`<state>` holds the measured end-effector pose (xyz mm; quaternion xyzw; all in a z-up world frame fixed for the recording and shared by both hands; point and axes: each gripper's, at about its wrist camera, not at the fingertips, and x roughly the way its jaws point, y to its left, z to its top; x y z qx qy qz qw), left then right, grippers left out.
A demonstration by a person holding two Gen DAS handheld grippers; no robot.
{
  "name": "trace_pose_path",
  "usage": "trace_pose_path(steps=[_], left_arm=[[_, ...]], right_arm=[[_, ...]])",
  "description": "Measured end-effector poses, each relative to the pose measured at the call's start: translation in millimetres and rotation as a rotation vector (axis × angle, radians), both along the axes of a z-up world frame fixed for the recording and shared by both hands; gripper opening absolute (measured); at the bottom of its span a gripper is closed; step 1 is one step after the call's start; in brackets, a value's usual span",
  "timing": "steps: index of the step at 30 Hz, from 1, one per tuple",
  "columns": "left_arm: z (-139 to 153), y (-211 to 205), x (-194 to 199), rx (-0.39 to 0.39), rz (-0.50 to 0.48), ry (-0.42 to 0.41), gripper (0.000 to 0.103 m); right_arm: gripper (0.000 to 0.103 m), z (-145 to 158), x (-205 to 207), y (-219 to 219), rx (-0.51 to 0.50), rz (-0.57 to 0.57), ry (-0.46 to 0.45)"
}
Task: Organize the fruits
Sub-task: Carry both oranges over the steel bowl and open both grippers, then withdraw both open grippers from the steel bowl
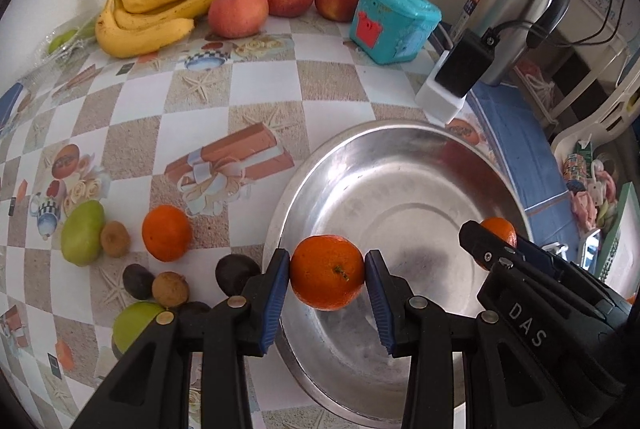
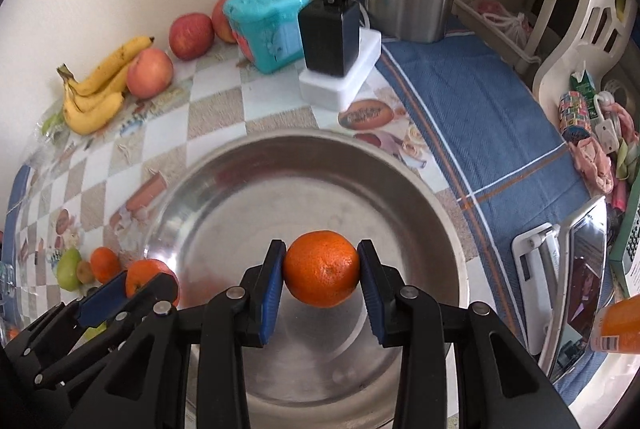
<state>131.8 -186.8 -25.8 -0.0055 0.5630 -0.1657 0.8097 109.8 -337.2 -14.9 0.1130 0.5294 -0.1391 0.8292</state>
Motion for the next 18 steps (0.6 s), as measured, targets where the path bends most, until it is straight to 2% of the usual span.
trace_pose_path(steps=[12,14,15,17,18], left_arm=[[-1,-2,0,-0.015,-0.011,0.017,0.049],[1,-2,-1,-0.025,-0.014,0.015,0.055],[3,-2,-2,-0.023,-0.012,0.011,0.058],[6,1,-3,-0.009,-0.003,0.001,0.071],[8,3,-3,-0.012,0.001,-0.003,0.073]], right_arm=[[0.041,-12,1,-2,-0.011,-0.013,0.054],[0.052,-9,0,-4,-0.017,-0.025,0.049],[0.053,-8,0,-5,-0.017,-0.031,0.047],[0.054,-5,-2,-9,-0.003,-0.042,0.042],[0.055,-3,-3,-10,-0.002,-0.047,0.040]])
